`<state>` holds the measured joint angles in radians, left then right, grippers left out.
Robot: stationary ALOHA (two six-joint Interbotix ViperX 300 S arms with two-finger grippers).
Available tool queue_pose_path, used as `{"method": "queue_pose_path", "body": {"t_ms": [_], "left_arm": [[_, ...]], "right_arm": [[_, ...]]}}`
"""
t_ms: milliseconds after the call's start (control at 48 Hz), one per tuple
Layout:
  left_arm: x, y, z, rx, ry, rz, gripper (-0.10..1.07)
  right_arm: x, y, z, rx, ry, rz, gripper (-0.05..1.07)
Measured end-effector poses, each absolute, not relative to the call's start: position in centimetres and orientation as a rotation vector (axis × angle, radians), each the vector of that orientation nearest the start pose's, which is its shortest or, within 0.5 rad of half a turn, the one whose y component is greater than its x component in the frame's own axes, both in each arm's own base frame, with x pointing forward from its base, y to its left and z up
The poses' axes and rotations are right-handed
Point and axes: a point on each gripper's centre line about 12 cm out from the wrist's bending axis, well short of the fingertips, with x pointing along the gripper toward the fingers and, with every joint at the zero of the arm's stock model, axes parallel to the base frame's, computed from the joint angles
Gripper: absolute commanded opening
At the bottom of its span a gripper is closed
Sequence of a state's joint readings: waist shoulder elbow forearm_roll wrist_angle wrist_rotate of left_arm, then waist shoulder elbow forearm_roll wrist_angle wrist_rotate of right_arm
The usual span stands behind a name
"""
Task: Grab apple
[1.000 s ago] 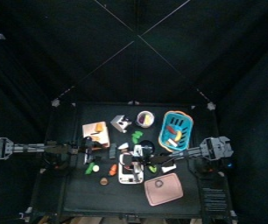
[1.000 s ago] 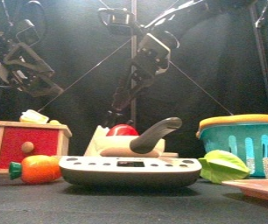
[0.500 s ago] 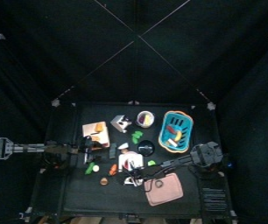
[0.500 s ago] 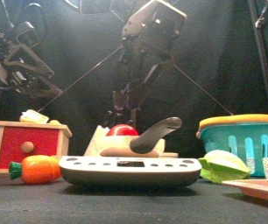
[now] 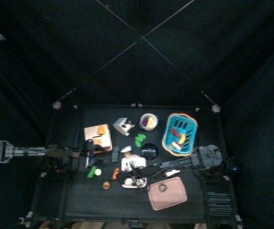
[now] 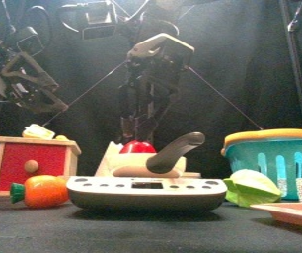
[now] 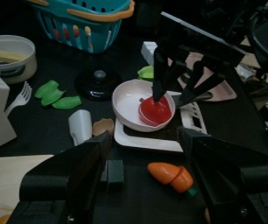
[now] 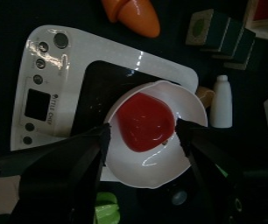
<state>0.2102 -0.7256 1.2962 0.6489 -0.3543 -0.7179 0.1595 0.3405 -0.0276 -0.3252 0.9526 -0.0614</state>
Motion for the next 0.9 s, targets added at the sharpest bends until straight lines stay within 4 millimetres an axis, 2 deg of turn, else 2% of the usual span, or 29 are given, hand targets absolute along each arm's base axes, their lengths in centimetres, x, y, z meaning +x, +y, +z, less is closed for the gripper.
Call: {"method": "queue_pose_path", "body": {"t_ms": [333,604,896], "left_arm": [[20.9,2.0,19.6,-0.158,0.281,0.014,0.96],[20.8,2.2,19.5,-0.162,0.282,0.029,0.96],[20.8,2.3,19.4,-0.164,0.283,0.032,0.96]], "right_arm": [[47.7,3.9,18.8,-0.476,1.243,0.062,0.93],[47.6,4.0,19.7,-0.463,1.284,0.051,0.95],[48.2,4.0,18.4,-0.465,1.319,0.057,1.0]]}}
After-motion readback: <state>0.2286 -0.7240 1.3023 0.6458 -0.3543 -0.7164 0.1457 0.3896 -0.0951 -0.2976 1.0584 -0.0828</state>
